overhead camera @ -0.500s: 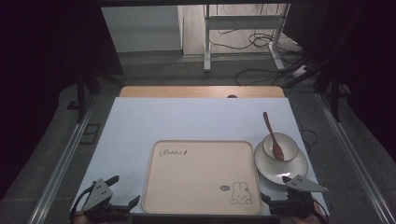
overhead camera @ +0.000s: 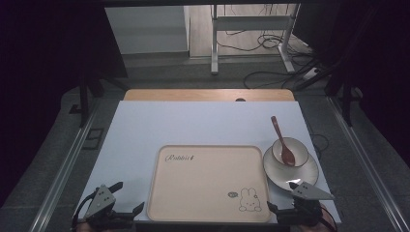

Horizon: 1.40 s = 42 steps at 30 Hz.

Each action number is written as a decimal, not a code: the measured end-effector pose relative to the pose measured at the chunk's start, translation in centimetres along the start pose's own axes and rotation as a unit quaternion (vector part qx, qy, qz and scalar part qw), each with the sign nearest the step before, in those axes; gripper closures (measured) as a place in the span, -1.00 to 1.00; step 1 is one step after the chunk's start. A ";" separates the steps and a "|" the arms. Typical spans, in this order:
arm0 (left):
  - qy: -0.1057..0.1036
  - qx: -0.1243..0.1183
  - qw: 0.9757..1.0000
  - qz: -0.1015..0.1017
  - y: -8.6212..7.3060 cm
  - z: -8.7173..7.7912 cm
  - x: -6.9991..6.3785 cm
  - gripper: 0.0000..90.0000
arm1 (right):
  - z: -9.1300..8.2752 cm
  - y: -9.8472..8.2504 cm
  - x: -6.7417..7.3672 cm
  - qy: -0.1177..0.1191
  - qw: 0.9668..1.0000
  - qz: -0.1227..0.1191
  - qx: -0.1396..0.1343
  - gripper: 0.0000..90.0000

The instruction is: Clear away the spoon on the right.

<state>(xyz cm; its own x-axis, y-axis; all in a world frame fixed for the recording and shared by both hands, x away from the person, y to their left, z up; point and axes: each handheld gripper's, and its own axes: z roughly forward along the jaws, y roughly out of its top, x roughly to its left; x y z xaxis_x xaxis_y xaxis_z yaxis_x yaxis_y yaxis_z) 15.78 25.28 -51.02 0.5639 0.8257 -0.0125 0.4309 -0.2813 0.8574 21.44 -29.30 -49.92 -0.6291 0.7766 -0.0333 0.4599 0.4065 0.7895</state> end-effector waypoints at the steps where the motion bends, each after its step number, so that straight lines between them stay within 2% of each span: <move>1: -0.001 0.000 1.000 -0.002 0.0 0.0 0.0 -0.96 | 0.0 0.0 0.0 -0.002 1.000 0.004 -0.002 -1.00; 11: -0.002 -0.004 1.000 -0.011 -0.1 -0.1 0.2 -0.96 | 0.0 0.0 -0.1 0.002 1.000 0.014 -0.009 -1.00; 15: -0.003 -0.003 1.000 -0.010 -0.1 -0.1 0.2 -0.96 | -0.1 0.1 -0.3 0.007 1.000 0.022 -0.018 -1.00; 28: -0.003 0.002 1.000 -0.006 0.0 0.0 0.2 -0.96 | -0.2 1.0 -0.6 0.005 0.999 0.028 -0.028 -0.99; 36: -0.003 0.003 1.000 -0.007 0.0 0.0 0.2 -0.96 | 0.6 1.5 -0.4 0.017 1.000 0.012 -0.016 -0.99; 42: -0.004 0.005 1.000 -0.008 0.0 0.1 0.2 -0.96 | 0.8 2.0 -0.6 0.019 1.000 0.017 -0.017 -0.99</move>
<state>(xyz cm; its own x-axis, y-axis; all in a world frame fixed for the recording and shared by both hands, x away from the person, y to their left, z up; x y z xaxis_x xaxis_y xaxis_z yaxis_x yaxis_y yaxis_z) 15.94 25.41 -51.06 0.5622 0.8265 -0.0296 0.4472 -0.2736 0.8516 23.25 -28.55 -48.85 -0.6379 0.7699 0.0166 0.4603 0.3638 0.8098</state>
